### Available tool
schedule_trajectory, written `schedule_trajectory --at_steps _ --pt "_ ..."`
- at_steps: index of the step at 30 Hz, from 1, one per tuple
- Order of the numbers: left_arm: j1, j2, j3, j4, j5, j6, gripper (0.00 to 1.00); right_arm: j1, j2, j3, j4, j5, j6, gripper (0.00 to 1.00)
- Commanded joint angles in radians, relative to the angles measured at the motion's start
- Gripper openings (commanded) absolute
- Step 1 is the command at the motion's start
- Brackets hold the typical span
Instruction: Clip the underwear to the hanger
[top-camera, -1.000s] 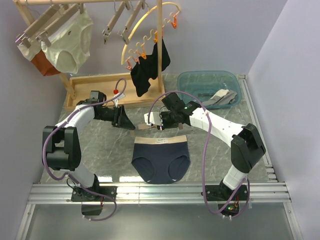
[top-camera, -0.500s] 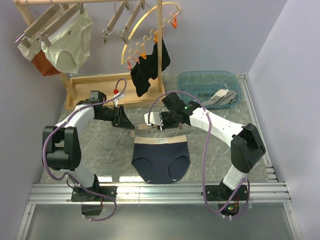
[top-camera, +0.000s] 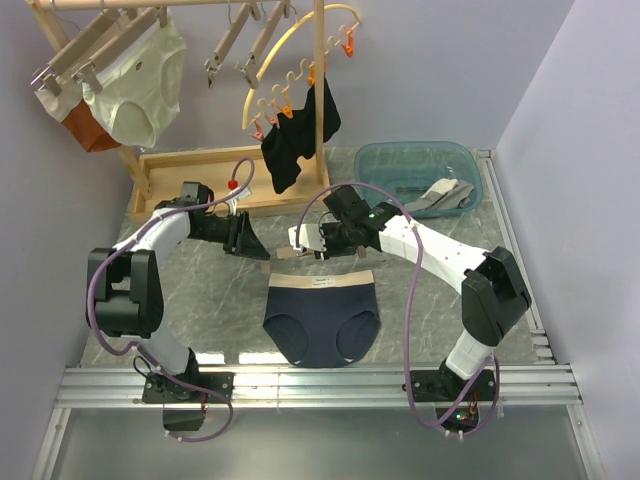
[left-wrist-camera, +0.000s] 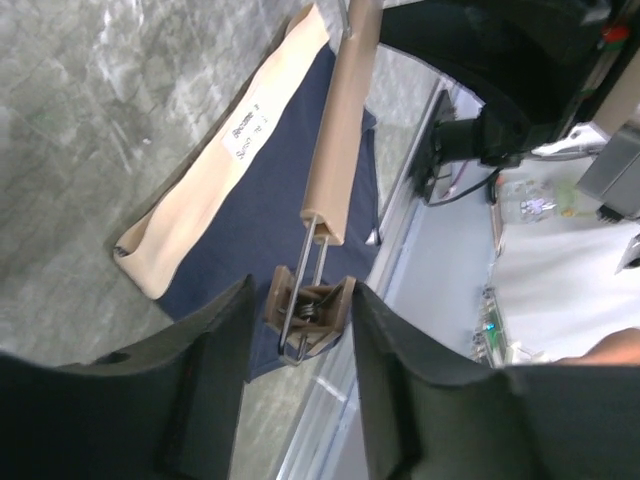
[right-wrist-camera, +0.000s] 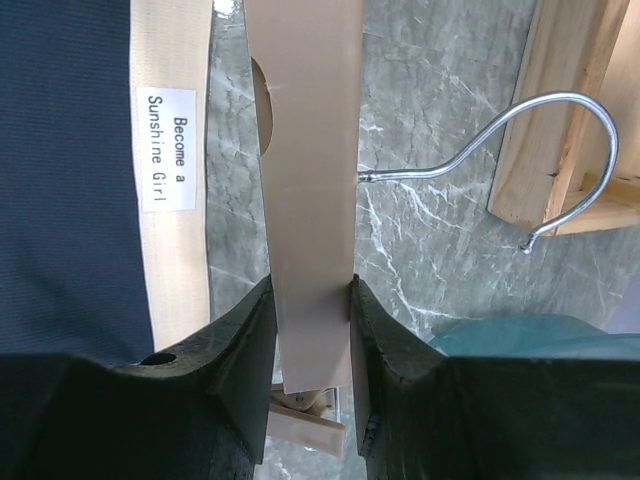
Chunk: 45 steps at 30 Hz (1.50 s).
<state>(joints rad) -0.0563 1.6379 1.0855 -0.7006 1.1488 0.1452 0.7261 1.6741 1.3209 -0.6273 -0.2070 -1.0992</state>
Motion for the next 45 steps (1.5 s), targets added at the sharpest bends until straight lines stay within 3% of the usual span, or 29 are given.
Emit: schedule_trajectory --at_steps 1,3,6,16,20,23,24,27,35,39,42,44,45 --pt "-0.005 -0.015 0.056 -0.057 -0.014 0.114 0.51 -0.002 -0.027 0.020 0.021 -0.023 -0.013 0.00" --pt "-0.005 -0.004 0.071 -0.111 -0.001 0.151 0.61 -0.002 -0.022 0.026 0.012 -0.025 -0.011 0.00" --pt "-0.010 0.000 0.071 -0.114 -0.001 0.174 0.63 -0.001 -0.020 0.037 0.000 -0.032 -0.005 0.00" --pt "-0.048 0.003 0.063 -0.092 -0.029 0.157 0.61 -0.001 -0.017 0.052 -0.014 -0.054 -0.004 0.00" --pt "-0.053 0.008 0.063 -0.100 -0.020 0.163 0.50 -0.002 -0.017 0.055 -0.012 -0.054 0.004 0.00" --pt "-0.053 0.016 0.063 -0.109 -0.012 0.169 0.30 -0.001 -0.017 0.055 -0.012 -0.054 0.004 0.00" --pt "-0.053 0.017 0.065 -0.112 -0.006 0.171 0.18 -0.002 -0.019 0.054 -0.012 -0.055 0.002 0.00" --pt "-0.053 0.026 0.063 -0.111 0.012 0.168 0.01 -0.001 -0.019 0.049 -0.005 -0.048 0.002 0.00" --pt "-0.053 0.025 0.063 -0.070 0.017 0.125 0.00 -0.001 -0.010 0.049 0.014 -0.011 0.025 0.01" --pt "-0.051 0.031 0.065 -0.008 0.000 0.067 0.00 -0.001 -0.007 0.038 0.047 0.018 0.065 0.44" --pt "-0.051 0.045 0.070 0.036 -0.008 0.022 0.00 -0.002 -0.016 0.031 0.054 0.017 0.097 0.70" --pt "-0.051 0.057 0.076 0.064 -0.014 0.001 0.00 -0.004 -0.019 0.035 0.052 0.014 0.124 0.71" --pt "-0.051 0.063 0.077 0.073 -0.018 -0.009 0.00 -0.008 -0.023 0.038 0.051 0.006 0.131 0.78"
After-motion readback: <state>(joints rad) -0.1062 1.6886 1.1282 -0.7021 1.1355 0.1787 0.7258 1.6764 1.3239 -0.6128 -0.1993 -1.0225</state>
